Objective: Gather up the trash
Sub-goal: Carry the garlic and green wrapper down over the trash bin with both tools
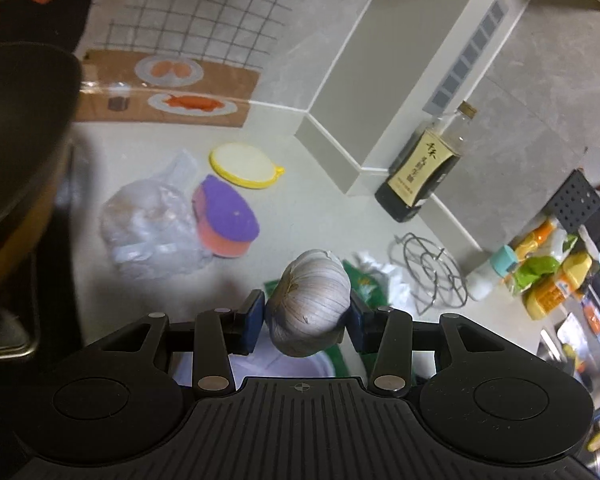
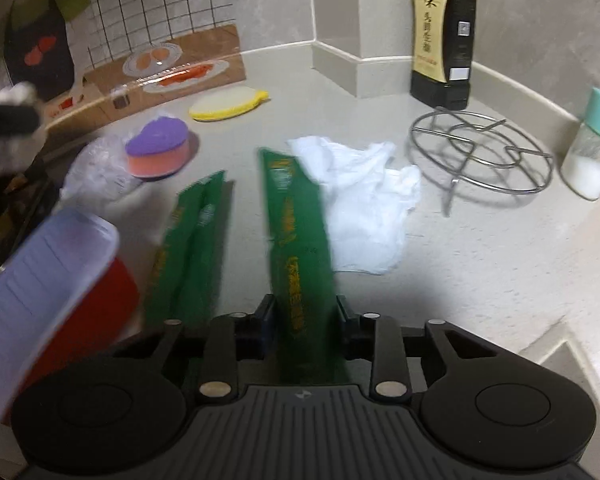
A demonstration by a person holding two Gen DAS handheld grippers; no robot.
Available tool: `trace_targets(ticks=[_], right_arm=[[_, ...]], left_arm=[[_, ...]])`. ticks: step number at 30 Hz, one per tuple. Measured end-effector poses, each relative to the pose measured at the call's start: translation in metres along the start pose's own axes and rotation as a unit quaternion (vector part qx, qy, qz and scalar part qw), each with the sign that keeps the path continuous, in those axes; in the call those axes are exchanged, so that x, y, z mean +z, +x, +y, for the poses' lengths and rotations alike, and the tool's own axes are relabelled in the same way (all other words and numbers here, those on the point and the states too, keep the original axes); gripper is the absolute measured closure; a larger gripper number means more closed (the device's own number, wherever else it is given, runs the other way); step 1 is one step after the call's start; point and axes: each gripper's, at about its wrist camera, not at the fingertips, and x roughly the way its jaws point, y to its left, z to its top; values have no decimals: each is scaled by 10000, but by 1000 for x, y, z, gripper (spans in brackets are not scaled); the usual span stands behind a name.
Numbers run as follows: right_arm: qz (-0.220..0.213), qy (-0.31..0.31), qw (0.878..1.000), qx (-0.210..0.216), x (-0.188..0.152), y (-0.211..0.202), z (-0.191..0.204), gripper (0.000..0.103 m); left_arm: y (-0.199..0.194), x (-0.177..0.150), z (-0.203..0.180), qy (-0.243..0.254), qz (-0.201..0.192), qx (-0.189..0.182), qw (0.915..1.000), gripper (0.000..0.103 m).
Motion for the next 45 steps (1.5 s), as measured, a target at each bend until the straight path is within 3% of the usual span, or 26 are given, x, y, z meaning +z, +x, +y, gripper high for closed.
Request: trace_targets(ticks=[4,13,16,22,27,30,32,35,37,41,45], right_arm=[[-68,48,9998,162,7,-7,16,85],[-598,430,9971,201,20,-63,24,86],[-770,552,9955,52,14,-87,21,86],[-920,867,9899,-635,-16,-126,7,86],[-942,1439,9782,-1163,-56,-149,-9,86],[-872,1854,9677,-1470,-86,-155,-18,86],[-779,2136,9598,-1646,-112,-158,-26,86],[-529,2463,9476,-1967,-152,-153,-36,86],[-277,2718,9376,-2150,-185,-145,-45,86],[298,3395,9158,-2125,-253,-120,-63,86],[736,3918,8949,-2004,-306,-99,-75,86]], left_arm=[[-14,-16,1,268,-3,58,9996,55],[-20,-46,0,435,334,-526,9971,55],[-25,-54,-13,678,410,-988,9919,55],[-14,-73,-42,1272,895,-1691,9732,55],[-2,-99,-63,1793,1496,-2222,9466,55],[9,-124,-79,2159,2015,-2595,9195,55],[22,-149,-92,2431,2468,-2757,8967,55],[51,-197,-104,2667,3236,-2763,8648,55],[75,-232,-104,2684,3716,-2572,8507,55],[127,-298,-89,2450,4535,-1941,8347,55],[183,-348,-78,2070,4933,-1230,8359,55]])
